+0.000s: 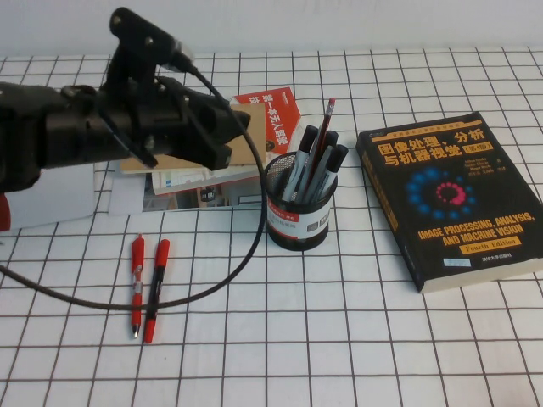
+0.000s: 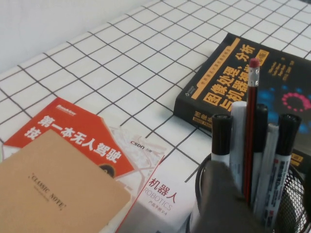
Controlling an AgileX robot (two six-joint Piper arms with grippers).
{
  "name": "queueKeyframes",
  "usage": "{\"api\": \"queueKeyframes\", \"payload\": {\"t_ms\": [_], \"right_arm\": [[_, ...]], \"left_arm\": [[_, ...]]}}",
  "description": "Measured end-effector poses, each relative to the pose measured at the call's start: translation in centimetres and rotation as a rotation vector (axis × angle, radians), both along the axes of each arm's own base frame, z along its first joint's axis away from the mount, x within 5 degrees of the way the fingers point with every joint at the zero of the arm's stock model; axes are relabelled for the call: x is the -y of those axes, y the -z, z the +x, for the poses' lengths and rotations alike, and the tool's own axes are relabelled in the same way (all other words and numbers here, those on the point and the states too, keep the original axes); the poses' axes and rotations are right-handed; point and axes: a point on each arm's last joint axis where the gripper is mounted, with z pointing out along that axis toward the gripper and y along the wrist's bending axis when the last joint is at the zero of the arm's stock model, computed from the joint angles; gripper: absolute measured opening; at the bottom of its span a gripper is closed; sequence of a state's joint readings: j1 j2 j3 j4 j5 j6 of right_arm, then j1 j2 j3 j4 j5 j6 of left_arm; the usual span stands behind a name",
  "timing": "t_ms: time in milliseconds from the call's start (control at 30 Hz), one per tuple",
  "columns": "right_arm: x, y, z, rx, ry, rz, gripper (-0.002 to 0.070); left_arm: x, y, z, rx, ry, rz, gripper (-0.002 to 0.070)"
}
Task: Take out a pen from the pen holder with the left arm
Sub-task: 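Take a marker out of the pen holder and lay it on the table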
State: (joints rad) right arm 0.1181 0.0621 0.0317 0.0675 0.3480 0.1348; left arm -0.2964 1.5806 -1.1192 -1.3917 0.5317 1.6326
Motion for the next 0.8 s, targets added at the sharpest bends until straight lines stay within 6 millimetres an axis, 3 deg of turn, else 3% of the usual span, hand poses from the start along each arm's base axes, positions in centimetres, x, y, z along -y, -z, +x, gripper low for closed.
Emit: {"api": "queueKeyframes", "payload": {"t_ms": [133,200,467,800], "right_arm": [[0.0,0.0,0.0,0.0,0.0,0.0,-0.0016],[0.0,0.0,0.0,0.0,0.0,0.0,-0.0016],[0.0,0.0,0.0,0.0,0.0,0.0,-0.0016],[0.0,0.0,0.0,0.0,0.0,0.0,-0.0016]], "left_arm": [[2.2,0.7,1.5,0.005,0.051,0.027,0.0506],[3.2,0.8,2.3,0.015,0.066,0.031,0.0578],[5.8,1.3,5.4,0.035,0.118,0.018,0.0624],[6.6,5.4,7.1,-0.039,0.144,0.058,0.0625]]}}
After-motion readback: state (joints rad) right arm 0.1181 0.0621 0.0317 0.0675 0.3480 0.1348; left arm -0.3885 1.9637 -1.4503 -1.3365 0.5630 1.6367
